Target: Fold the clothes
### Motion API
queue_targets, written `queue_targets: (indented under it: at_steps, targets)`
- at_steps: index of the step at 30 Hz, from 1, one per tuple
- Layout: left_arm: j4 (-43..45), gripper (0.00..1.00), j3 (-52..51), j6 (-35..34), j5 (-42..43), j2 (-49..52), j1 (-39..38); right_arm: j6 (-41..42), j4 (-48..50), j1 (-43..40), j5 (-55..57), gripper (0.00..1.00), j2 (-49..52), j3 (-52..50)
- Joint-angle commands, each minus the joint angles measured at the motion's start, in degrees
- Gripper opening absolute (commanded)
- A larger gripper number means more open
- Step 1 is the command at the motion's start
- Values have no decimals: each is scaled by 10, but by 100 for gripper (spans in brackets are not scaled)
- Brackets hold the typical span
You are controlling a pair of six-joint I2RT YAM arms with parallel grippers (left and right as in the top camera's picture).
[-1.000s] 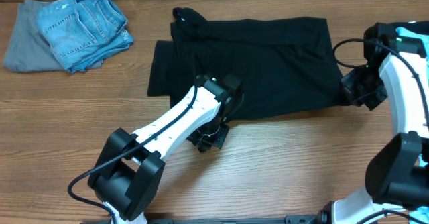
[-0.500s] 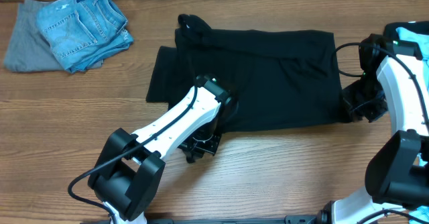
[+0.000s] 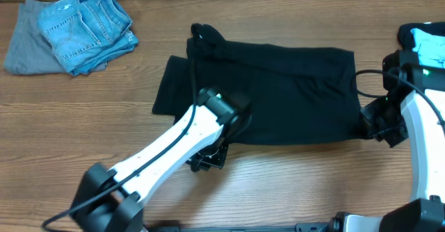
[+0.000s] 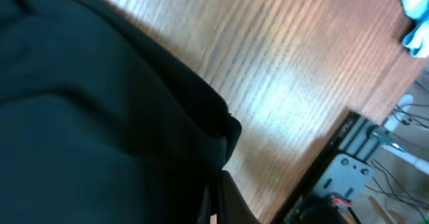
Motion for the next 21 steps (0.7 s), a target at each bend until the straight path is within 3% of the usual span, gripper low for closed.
queue_targets:
  at_steps: [1, 12, 21]
  targets:
    - [43, 6, -2, 26, -17, -11, 4, -13, 35, -4, -13, 4, -7, -5]
    - [244, 8, -2, 79, -106, -6, 42, -37, 169, -4, -70, 4, -2, -7]
    - [318, 10, -2, 89, -170, -4, 103, -39, 251, -4, -37, 4, 34, -37]
